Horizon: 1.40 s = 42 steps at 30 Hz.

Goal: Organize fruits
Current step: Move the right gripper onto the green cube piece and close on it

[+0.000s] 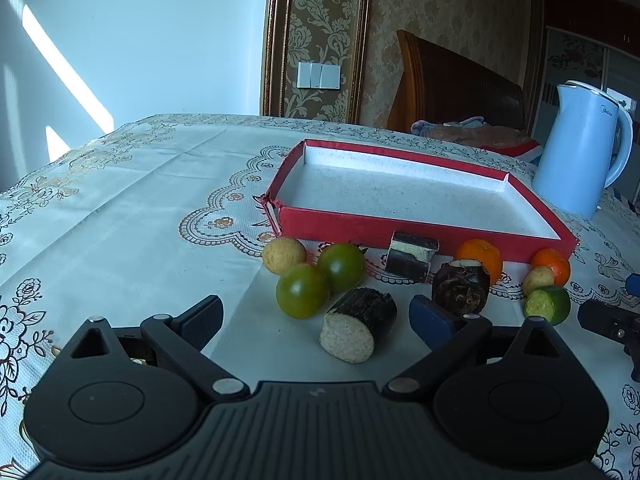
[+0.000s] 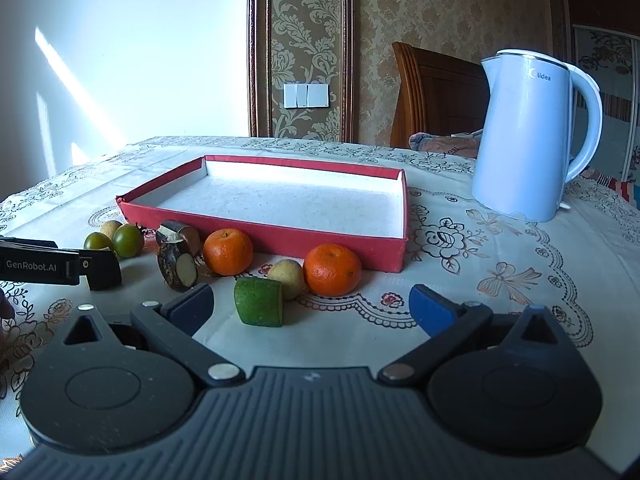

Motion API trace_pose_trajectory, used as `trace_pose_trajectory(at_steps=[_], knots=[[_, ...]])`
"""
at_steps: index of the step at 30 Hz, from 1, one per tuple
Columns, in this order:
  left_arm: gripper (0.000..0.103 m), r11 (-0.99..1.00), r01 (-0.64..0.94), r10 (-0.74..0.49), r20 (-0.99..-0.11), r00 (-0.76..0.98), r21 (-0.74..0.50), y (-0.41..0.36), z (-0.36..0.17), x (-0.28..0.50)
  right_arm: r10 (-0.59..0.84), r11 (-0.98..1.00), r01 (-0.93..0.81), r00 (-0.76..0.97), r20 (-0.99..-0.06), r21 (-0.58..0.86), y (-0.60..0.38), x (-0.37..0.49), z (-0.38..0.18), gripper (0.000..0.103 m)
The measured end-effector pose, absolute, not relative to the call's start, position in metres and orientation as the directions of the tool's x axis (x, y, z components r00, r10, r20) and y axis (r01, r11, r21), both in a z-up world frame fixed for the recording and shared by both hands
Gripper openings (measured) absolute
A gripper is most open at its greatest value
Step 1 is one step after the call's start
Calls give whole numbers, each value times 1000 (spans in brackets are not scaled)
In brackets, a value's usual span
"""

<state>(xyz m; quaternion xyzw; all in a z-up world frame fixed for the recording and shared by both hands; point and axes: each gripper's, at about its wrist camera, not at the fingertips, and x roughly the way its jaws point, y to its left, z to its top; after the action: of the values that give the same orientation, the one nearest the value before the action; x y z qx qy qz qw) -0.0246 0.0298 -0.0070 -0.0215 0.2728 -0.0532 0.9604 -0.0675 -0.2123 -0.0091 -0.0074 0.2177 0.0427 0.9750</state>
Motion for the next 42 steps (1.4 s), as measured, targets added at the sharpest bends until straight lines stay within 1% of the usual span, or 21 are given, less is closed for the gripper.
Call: trace_pose_trajectory(at_steps=[3,10,13,16,20,24,26,27,31,33,35,36,37,42], knots=[[100,994,88,-106,-526,844,-60,29,-7,-23,79,996,-86,900,-429,2,-212,-67,-9,96],[100,994,98,-111,-524,845,-54,27,-7,-25,84,996,-90,898,-433,6,-211,-65,-9,96],[100,995,91,-101,-531,841,-45,26,-8,-24,100,995,-102,891,-442,18,-210,-63,-10,91],[100,996,83,-86,-547,833,-30,23,-9,-21,105,994,-111,888,-447,13,-208,-62,-10,90],[100,996,83,-81,-548,832,-20,23,-9,-21,113,993,-116,880,-462,22,-208,-59,-12,83],[100,996,81,-84,-553,829,-29,24,-10,-20,119,992,-121,875,-469,25,-205,-57,-12,83],[100,996,81,-89,-555,827,-39,26,-10,-19,129,991,-130,870,-476,31,-202,-54,-12,72],[100,996,82,-92,-557,826,-43,27,-10,-19,134,990,-134,866,-482,35,-201,-53,-13,70],[100,996,79,-93,-559,824,-49,27,-10,-19,133,990,-134,858,-496,34,-197,-47,-13,69],[100,995,82,-95,-559,824,-48,27,-10,-19,136,990,-141,856,-499,29,-194,-45,-12,65],[100,995,85,-97,-557,825,-47,27,-10,-20,141,989,-144,847,-513,33,-193,-42,-13,57],[100,995,86,-98,-554,827,-47,27,-9,-20,145,989,-145,843,-519,40,-194,-41,-14,50],[100,995,88,-100,-551,828,-49,27,-9,-21,151,988,-148,839,-524,48,-194,-39,-15,48],[100,995,94,-103,-551,828,-44,26,-9,-21,158,987,-151,830,-535,57,-193,-35,-15,48]])
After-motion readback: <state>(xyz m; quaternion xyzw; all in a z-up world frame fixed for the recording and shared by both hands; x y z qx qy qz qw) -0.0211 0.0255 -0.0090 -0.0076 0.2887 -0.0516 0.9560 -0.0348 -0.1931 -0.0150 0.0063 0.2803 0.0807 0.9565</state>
